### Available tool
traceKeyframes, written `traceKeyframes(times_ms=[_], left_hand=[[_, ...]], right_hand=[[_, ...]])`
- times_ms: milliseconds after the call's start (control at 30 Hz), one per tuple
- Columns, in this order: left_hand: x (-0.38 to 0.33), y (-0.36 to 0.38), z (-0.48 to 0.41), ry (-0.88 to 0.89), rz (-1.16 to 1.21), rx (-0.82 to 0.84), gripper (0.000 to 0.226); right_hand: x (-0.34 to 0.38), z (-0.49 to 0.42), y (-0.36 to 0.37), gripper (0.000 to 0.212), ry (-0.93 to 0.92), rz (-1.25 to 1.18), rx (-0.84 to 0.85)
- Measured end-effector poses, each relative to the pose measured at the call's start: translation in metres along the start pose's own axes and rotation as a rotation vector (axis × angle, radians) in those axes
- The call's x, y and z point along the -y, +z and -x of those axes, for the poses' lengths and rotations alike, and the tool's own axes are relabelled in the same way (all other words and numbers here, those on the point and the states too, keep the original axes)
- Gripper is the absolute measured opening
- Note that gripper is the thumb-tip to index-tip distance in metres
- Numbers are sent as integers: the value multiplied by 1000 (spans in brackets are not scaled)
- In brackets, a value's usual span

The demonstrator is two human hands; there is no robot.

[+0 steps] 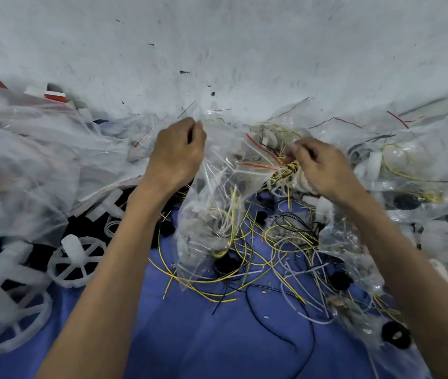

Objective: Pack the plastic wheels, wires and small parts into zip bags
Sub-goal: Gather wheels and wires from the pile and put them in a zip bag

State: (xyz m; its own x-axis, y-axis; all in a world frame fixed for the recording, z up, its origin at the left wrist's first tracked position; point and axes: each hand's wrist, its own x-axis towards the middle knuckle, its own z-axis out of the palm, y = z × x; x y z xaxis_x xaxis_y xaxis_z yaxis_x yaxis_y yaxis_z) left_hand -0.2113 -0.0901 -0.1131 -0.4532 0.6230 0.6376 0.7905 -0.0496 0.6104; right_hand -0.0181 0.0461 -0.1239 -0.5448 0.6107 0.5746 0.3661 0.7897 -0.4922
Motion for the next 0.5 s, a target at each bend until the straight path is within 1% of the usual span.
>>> traceKeyframes(times_ms=[67,100,133,167,200,233,267,300,333,367,400,433,500], left_hand=[[0,2,0,4,21,1,40],[0,3,0,8,31,-1,40],[-1,5,0,9,38,1,40],[-2,7,0,9,39,8,40],[-2,8,0,4,39,13,39],[-2,8,0,-1,38,16,39],[-1,8,0,-4,36,16,39],[-1,8,0,-6,37,12,39],[-2,9,0,-3,41,14,39],[-2,9,0,4,48,24,39],[-3,9,1,10,54,33,39],[-3,9,1,14,59,39,38],[-4,8,1,20,70,53,39]], right_hand=[[-26,11,3,27,121,200,301],[-34,17,5,37,170,296,444],[-42,24,6,52,206,390,558],[-47,32,7,65,221,460,627],[-52,39,5,74,209,507,634],[-55,46,2,74,181,549,605],[-57,52,-5,66,141,581,579],[-59,58,-15,53,122,576,613],[-60,64,-25,40,129,542,726],[-58,72,-33,32,143,515,881],[-57,81,-36,30,129,528,1017],[-55,88,-37,28,93,568,1079],[-54,98,-34,23,20,634,996]])
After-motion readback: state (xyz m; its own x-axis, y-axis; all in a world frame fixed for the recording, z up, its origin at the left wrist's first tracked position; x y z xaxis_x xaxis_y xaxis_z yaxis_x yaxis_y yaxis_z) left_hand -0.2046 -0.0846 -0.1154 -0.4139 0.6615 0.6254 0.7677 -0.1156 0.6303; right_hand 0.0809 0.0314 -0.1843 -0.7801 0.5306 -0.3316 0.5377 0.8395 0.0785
